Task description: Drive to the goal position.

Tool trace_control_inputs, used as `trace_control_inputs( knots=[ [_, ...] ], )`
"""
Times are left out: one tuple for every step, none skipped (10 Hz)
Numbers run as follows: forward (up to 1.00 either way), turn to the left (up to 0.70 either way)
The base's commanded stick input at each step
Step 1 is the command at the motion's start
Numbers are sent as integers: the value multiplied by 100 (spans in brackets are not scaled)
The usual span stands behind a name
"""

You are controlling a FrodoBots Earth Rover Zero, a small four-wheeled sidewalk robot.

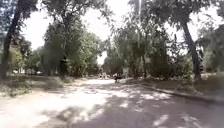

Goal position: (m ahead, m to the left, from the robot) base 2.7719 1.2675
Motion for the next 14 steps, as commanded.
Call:
trace_control_inputs(
  knots=[
    [70,0],
    [70,0],
    [70,0],
    [70,0],
    [70,0],
    [70,0],
    [70,0],
    [70,0],
    [70,0],
    [70,0],
    [70,0],
    [70,0],
    [70,4],
    [70,31]
  ],
)
